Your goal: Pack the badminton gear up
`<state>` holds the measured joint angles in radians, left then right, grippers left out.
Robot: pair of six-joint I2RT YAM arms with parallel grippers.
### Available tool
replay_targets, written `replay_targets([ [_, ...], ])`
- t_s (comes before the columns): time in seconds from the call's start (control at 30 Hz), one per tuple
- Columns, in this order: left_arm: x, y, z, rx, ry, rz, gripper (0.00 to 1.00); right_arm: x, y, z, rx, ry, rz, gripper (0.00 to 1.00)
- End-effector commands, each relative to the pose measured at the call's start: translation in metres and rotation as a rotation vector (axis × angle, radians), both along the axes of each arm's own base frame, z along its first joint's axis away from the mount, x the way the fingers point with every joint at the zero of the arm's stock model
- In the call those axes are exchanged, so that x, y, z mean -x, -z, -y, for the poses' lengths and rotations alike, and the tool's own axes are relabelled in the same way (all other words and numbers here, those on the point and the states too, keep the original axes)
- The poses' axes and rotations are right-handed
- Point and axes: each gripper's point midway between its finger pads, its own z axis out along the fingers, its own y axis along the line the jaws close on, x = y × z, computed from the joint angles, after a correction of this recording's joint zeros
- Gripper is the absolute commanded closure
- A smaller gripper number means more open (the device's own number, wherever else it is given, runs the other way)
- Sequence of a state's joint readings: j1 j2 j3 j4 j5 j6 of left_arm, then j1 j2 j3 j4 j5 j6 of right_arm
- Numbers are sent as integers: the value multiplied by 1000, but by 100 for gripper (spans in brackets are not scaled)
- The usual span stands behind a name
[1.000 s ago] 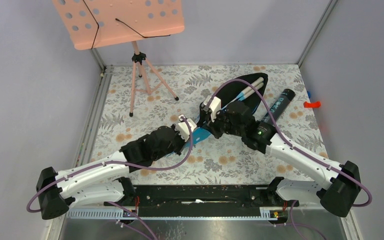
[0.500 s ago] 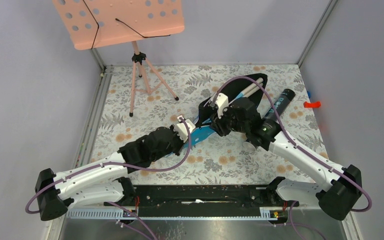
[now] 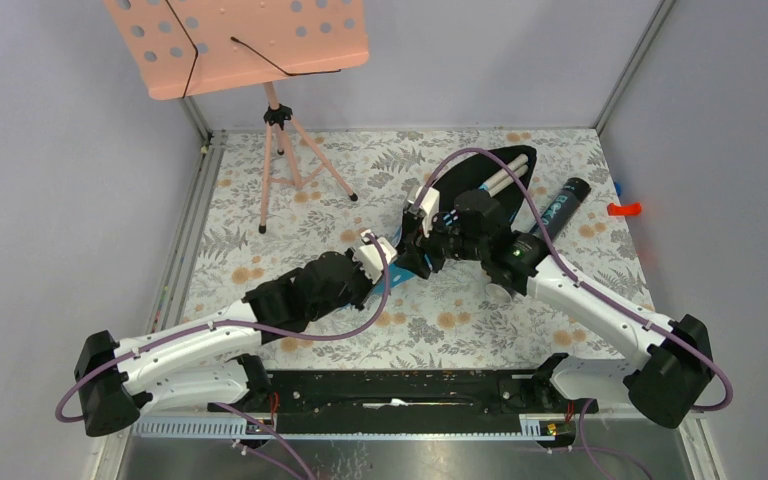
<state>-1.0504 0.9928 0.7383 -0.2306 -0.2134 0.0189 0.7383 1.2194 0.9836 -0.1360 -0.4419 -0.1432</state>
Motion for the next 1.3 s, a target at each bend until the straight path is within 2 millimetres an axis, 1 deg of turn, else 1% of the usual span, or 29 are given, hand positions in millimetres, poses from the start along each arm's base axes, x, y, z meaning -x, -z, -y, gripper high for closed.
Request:
replay_targets([
  [0.0,9,10,4,-14,26,-64,100,-8,-20,-11,-36,23,58,47],
  [0.07,9,10,4,-12,26,-63,100,-10,-19,-12,-33,35,66,50],
  [0.13,9,9,4,-10,29,-63,100,-16,-18,-11,-18,79,74,51],
  [0.27,10,9,4,-8,31,-63,100,-38,-8,4,56,230,109,52],
  [0.37,10,8,4,-5,33,-63,100,-42,-6,7,66,258,118,51],
  [0.4,10,8,5,-4,34,-63,100,-41,-7,5,53,251,119,53],
  [0.47,10,9,5,-9,34,-64,100,-38,-11,0,14,231,116,61],
  [0.53,10,9,5,-10,35,-66,100,-33,-16,-6,-23,202,111,65],
  [0.57,11,9,5,-8,37,-67,100,-33,-24,-10,-61,188,123,68],
  [0.6,11,10,5,-7,41,-68,100,-31,-28,-13,-78,175,121,73],
  [0.63,12,9,6,-5,46,-67,100,-28,-30,-14,-87,164,117,78],
  [0.7,12,9,5,-6,45,-66,100,-26,-34,-14,-92,155,113,82],
  [0.77,12,10,5,-9,45,-67,100,-23,-33,-11,-72,151,110,83],
  [0.83,13,11,5,-12,50,-72,100,-22,-29,-4,-26,165,99,83],
  [0.97,15,15,7,-25,61,-87,100,-24,-22,12,97,188,101,80],
  [1.03,16,15,8,-26,71,-95,100,-26,-23,15,114,196,106,77],
  [1.17,18,14,10,-24,81,-100,100,-25,-27,12,108,184,103,77],
  [1.27,18,15,9,-36,95,-86,100,-27,-30,14,113,199,111,76],
])
